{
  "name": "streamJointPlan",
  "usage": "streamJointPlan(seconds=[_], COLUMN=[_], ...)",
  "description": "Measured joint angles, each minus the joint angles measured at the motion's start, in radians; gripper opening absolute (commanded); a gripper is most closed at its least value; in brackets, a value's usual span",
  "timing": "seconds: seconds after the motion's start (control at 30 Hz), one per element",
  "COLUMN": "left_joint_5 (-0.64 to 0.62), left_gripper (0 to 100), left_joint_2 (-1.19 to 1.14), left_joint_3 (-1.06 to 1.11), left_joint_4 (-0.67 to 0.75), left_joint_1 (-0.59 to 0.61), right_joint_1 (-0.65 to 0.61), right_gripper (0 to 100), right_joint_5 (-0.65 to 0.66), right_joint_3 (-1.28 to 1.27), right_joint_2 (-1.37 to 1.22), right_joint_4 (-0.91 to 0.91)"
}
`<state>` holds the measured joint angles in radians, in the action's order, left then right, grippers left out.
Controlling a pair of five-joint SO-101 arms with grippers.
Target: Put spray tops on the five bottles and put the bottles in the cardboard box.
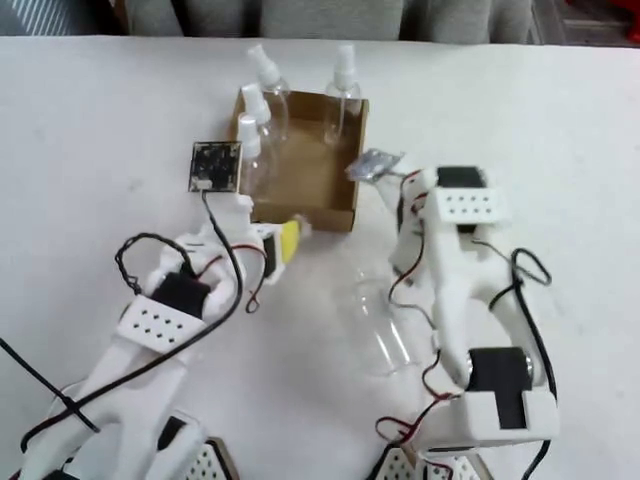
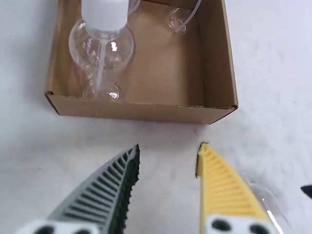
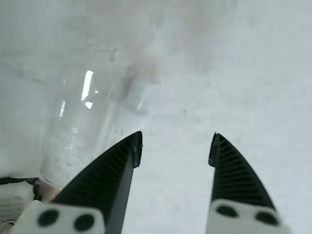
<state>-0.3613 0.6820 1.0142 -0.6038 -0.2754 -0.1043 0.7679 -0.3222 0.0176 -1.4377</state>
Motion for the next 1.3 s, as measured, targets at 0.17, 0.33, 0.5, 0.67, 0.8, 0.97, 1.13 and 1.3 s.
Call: streamJointPlan(seconds=[0.17, 0.33, 0.5, 0.67, 0.8, 0.97, 1.13, 1.3], left_joint_5=[0.0, 0.002, 0.002, 0.002, 0.002, 0.002, 0.002, 0.002], left_gripper=[20, 20, 20, 20, 20, 20, 20, 20], left_joint_2=[0.0, 0.0, 0.0, 0.0, 0.0, 0.0, 0.0, 0.0], left_joint_3=[0.0, 0.0, 0.0, 0.0, 0.0, 0.0, 0.0, 0.0], left_joint_4=[0.0, 0.0, 0.0, 0.0, 0.0, 0.0, 0.0, -0.051], left_joint_1=[0.012, 0.009, 0.009, 0.009, 0.009, 0.012, 0.06, 0.144], right_joint_1=[-0.063, -0.078, -0.078, -0.078, -0.078, -0.063, -0.035, -0.086], right_gripper=[23.1, 25.4, 25.4, 14.4, 1.3, 1.9, 1.6, 1.8], right_joint_5=[-0.074, -0.081, -0.086, -0.138, -0.158, -0.216, -0.318, -0.417], right_joint_3=[-0.15, -0.259, -0.354, -0.382, -0.382, -0.328, -0.101, 0.157], right_joint_2=[0.031, 0.031, 0.031, 0.031, 0.032, 0.032, 0.055, 0.121], right_joint_4=[0.078, 0.17, 0.299, 0.387, 0.405, 0.348, 0.132, -0.115])
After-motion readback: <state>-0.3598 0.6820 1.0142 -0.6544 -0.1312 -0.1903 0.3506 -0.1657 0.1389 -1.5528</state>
